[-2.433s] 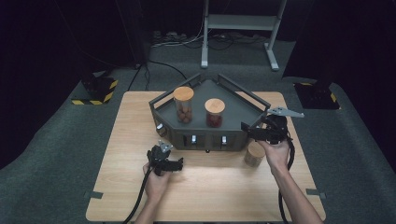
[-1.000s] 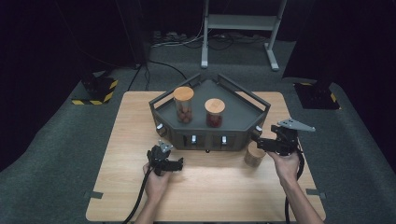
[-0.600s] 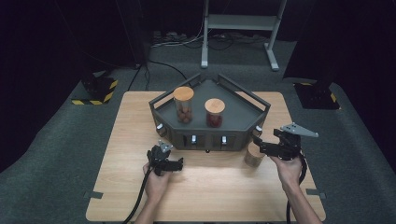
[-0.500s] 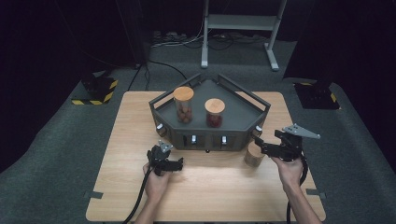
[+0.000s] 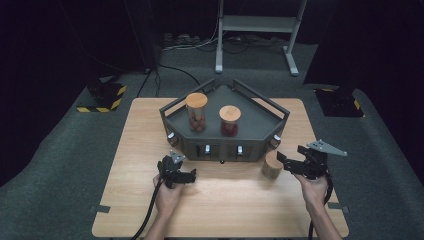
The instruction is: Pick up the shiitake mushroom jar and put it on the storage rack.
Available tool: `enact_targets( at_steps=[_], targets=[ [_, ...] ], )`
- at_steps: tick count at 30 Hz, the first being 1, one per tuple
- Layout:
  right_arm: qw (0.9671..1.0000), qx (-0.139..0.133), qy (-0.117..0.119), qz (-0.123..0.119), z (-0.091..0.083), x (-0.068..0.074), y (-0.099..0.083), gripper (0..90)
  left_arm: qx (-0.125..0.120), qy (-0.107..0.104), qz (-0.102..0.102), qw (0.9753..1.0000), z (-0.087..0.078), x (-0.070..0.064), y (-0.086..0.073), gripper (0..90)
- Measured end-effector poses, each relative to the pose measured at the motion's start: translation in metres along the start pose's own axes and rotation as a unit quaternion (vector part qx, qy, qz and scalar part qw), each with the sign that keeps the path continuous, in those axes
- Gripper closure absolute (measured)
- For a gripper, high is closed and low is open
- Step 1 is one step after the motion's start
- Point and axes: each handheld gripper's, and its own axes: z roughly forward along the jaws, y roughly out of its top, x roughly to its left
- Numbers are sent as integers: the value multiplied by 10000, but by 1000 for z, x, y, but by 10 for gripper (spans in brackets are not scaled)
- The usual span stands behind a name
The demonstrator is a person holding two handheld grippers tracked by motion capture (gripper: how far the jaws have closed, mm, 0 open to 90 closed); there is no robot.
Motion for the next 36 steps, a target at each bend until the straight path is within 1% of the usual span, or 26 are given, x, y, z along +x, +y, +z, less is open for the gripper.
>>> enact_targets(
  at_steps=[6, 14, 28, 36],
  targets=[
    [10000, 33, -4, 7, 1, -2, -8, 82, -2, 0, -3, 10000, 0, 0, 0, 32],
    [9999, 100, -51, -84, 3, -2, -18, 82, 1, 2, 0, 10000, 0, 0, 0, 32],
    [9998, 201, -13, -25, 5, -4, -33, 80, 9, 8, 9, 10000, 0, 0, 0, 32],
    [9995, 286, -74, -126, 6, -4, -41, 79, 4, 10, 7, 10000, 0, 0, 0, 33]
  ],
)
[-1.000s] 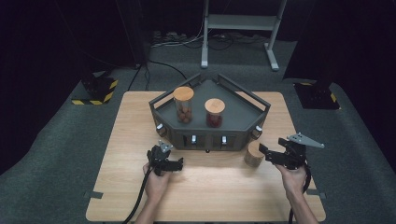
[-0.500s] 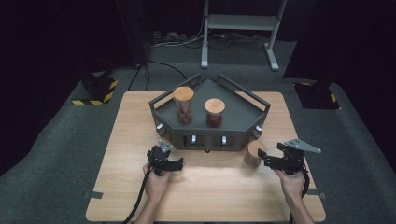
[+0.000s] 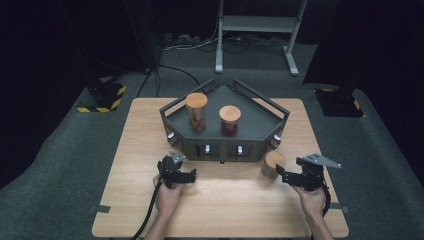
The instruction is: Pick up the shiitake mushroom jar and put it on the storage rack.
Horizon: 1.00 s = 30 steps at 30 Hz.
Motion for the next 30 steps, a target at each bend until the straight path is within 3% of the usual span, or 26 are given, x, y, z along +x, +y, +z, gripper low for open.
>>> enact_targets(
  at_steps=[30],
  targets=[
    [9995, 298, -89, -74, 10, -1, -32, 79, 1, -1, 4, 10000, 0, 0, 0, 33]
  ],
)
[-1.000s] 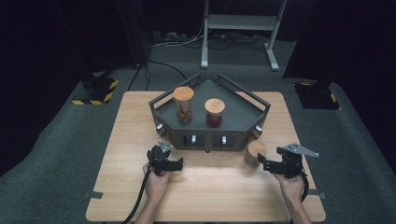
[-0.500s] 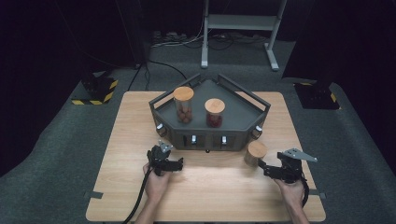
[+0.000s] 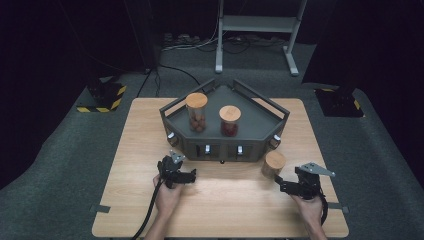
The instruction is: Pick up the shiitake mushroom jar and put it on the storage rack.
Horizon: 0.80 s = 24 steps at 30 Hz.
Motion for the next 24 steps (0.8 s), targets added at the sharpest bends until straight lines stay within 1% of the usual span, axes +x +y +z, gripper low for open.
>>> enact_targets(
  at_steps=[2, 12, 24],
  targets=[
    [10000, 17, -6, -31, 2, 1, -1, 78, -3, 0, -2, 10000, 0, 0, 0, 33],
    [9999, 110, -25, -38, 11, 4, -4, 79, -4, -1, -4, 10000, 0, 0, 0, 33],
    [9998, 188, -72, -5, 23, 6, -2, 83, -4, 0, -5, 10000, 0, 0, 0, 33]
  ],
)
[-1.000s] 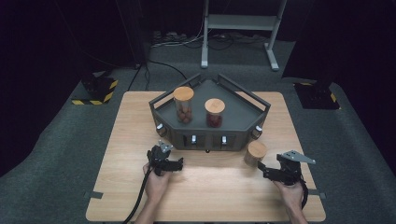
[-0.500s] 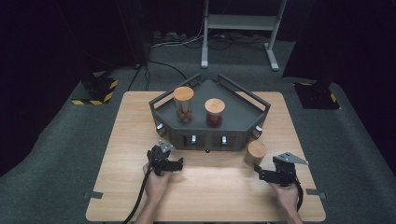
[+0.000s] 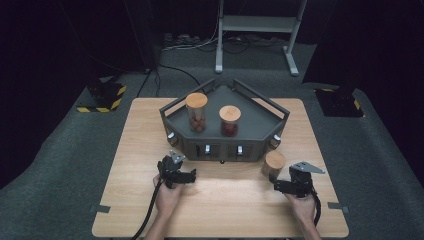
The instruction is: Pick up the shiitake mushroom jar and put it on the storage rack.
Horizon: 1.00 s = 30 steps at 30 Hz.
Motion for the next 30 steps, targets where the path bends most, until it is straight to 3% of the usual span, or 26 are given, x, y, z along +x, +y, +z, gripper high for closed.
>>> enact_targets(
  at_steps=[30],
  targets=[
    [9998, 55, -38, 166, 23, 7, 9, 103, 1, -1, 2, 10000, 0, 0, 0, 33]
  ],
)
